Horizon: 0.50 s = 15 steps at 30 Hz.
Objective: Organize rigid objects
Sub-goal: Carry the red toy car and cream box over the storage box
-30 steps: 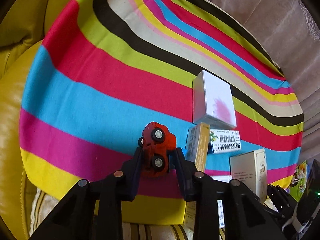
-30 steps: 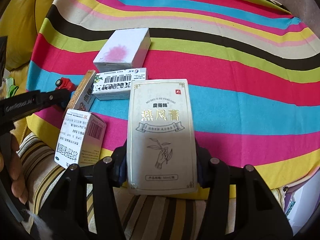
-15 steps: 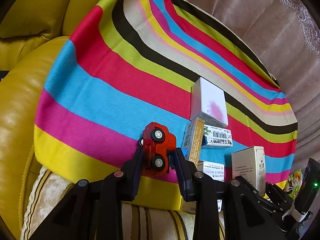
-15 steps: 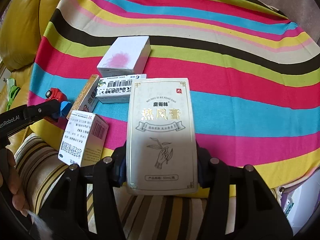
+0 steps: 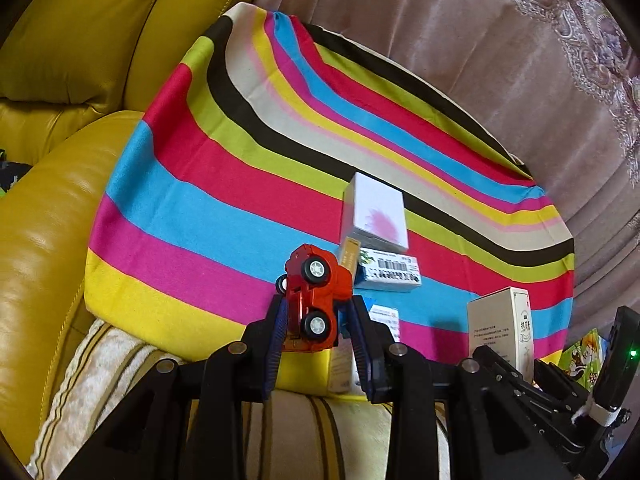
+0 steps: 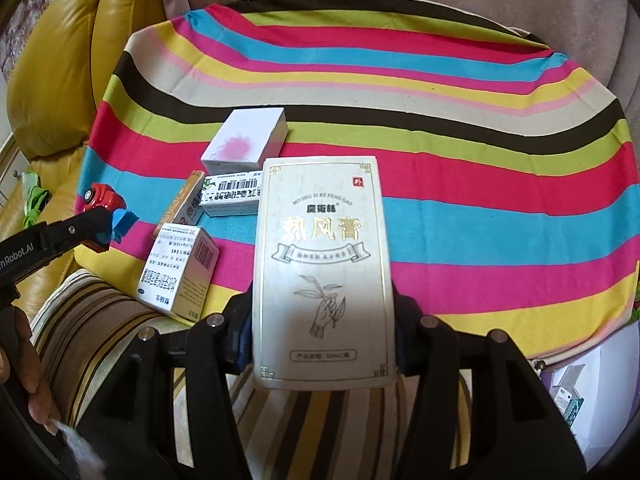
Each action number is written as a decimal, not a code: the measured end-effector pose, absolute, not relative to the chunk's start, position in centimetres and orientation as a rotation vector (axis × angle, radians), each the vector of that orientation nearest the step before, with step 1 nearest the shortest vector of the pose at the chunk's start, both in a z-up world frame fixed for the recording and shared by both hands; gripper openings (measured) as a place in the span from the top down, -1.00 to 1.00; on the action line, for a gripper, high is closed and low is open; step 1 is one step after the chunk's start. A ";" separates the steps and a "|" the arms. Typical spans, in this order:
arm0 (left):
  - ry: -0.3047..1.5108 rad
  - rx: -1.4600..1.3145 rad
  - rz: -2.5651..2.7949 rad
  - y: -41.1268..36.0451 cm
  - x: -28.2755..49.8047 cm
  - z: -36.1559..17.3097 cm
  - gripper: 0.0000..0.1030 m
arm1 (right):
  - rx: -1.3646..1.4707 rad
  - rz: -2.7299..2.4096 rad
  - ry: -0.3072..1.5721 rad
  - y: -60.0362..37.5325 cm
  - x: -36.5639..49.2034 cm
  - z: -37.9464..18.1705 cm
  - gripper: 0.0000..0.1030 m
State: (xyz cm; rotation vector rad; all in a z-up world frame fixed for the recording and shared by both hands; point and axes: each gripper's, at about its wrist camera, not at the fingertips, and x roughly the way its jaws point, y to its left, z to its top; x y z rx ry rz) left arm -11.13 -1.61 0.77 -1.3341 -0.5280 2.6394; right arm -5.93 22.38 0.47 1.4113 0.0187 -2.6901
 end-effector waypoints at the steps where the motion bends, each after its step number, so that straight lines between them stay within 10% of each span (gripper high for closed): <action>1: -0.522 -1.329 2.640 -1.4 -10.9 0.9 0.37 | 1.406 -2.696 0.011 22.7 -5.7 0.6 -0.08; 15: -0.402 -1.296 2.584 3.5 -8.9 2.3 0.37 | 1.364 -2.781 -0.078 26.8 -2.6 2.2 -0.08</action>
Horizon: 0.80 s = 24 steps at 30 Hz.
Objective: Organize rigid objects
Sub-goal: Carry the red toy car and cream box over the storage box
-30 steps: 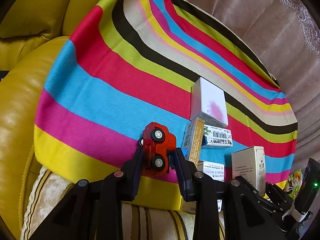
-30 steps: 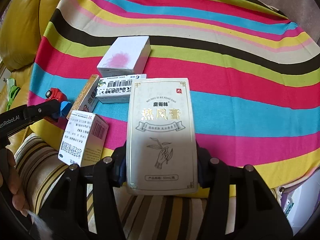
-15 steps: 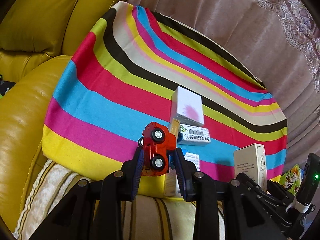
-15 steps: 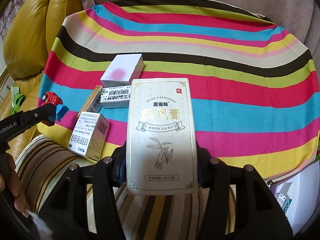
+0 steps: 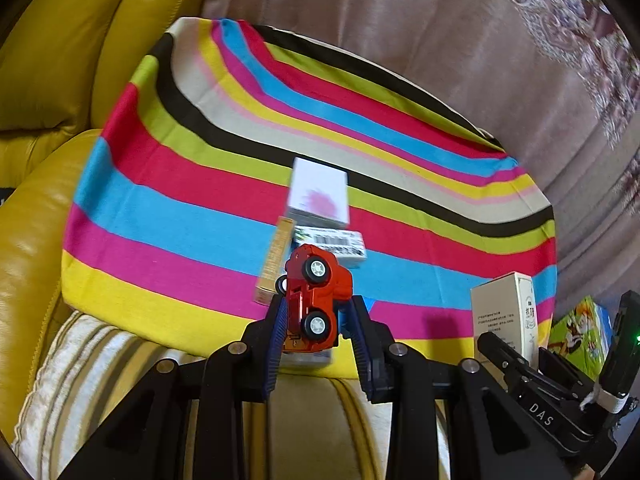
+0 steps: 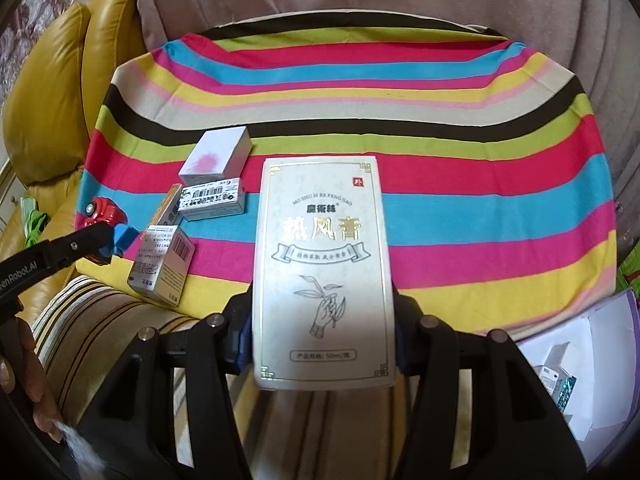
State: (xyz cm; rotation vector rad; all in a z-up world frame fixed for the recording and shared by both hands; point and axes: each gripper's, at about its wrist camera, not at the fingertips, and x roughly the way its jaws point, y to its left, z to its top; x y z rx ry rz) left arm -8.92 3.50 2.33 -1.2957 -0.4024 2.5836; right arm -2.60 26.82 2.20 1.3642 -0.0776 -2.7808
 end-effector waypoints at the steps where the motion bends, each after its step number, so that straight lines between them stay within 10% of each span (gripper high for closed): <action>1: -0.392 -1.295 2.578 4.0 -8.8 2.4 0.37 | 1.362 -2.786 -0.089 27.2 -2.3 2.3 -0.08; 24: -0.095 -1.294 2.350 17.1 -6.4 2.9 0.37 | 1.361 -2.892 -0.368 36.6 2.0 3.3 -0.08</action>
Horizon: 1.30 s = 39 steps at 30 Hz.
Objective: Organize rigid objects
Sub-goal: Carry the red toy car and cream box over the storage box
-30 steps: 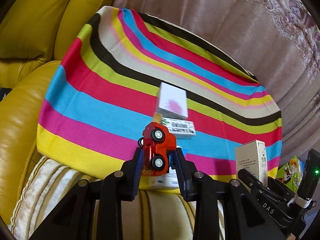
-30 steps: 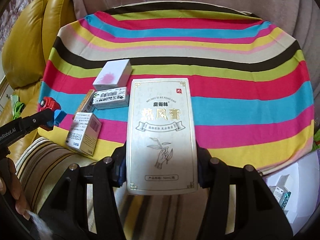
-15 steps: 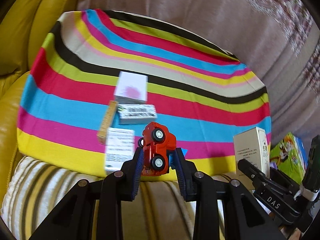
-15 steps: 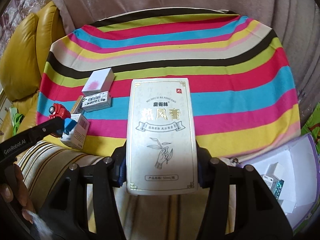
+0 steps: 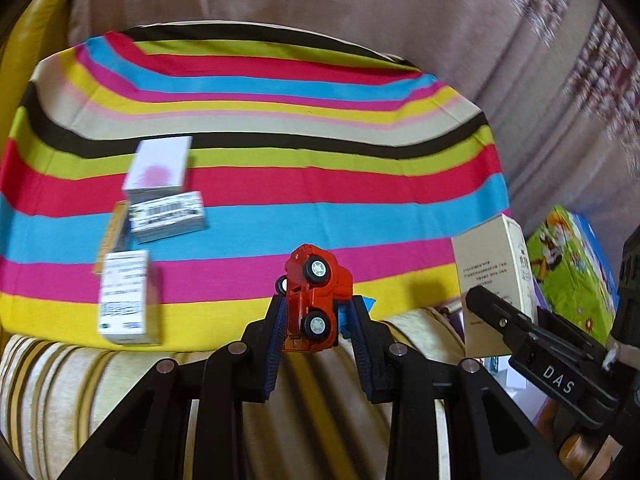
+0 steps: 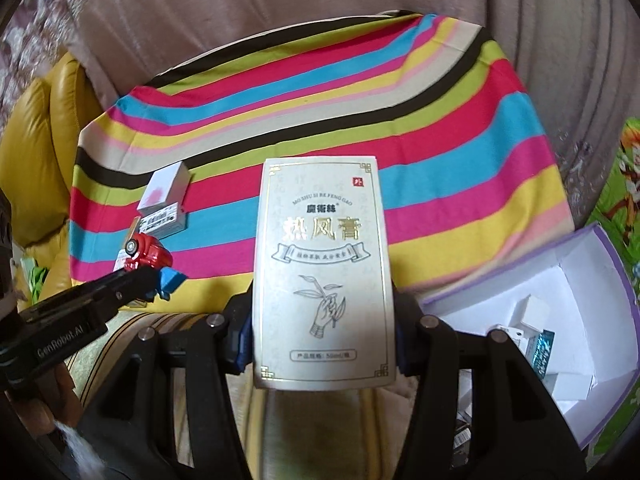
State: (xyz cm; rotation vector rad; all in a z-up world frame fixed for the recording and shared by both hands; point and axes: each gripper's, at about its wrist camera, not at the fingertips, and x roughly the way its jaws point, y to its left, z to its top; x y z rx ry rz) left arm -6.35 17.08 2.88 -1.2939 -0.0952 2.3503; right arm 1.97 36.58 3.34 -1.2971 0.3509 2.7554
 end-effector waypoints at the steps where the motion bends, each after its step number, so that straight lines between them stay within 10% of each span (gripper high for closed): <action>1: -0.085 -1.294 2.340 17.6 -6.2 2.9 0.37 | -1.294 2.745 0.369 37.2 2.2 3.3 -0.08; 39: 0.303 -1.294 1.862 34.8 -0.8 1.2 0.37 | -1.315 2.280 0.564 52.3 13.4 -4.3 -0.08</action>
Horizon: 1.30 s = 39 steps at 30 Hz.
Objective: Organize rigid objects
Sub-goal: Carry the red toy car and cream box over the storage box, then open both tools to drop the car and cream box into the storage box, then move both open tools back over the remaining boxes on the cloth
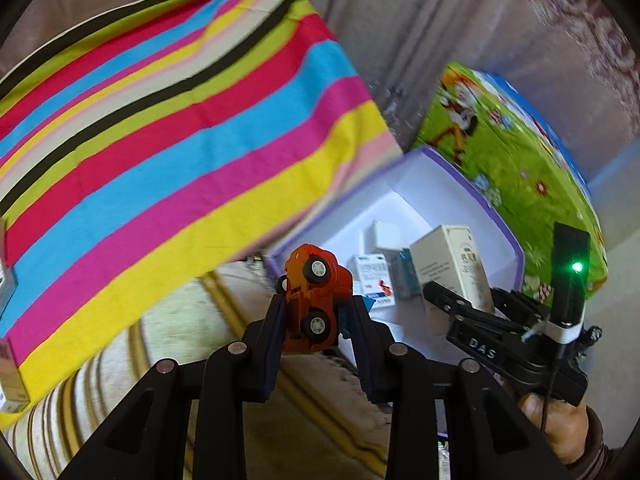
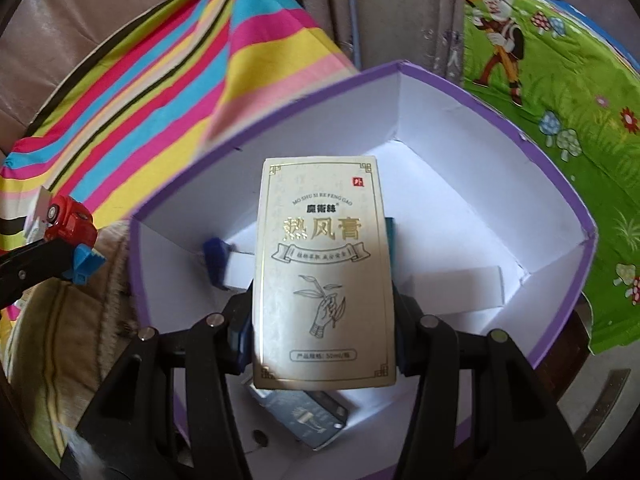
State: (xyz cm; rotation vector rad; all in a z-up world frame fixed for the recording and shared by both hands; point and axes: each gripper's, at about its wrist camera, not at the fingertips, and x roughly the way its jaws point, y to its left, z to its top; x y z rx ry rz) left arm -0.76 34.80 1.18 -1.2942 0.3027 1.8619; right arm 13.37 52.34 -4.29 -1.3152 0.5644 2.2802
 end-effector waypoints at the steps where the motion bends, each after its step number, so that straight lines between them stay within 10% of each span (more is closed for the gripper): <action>1: 0.306 -1.295 1.853 35.0 -0.6 1.1 0.37 | -1.318 2.271 0.561 52.4 13.5 -4.4 -0.08; 39: 0.032 -1.344 1.970 26.2 -4.4 2.5 0.03 | -1.236 2.439 0.443 46.2 11.1 2.6 -0.40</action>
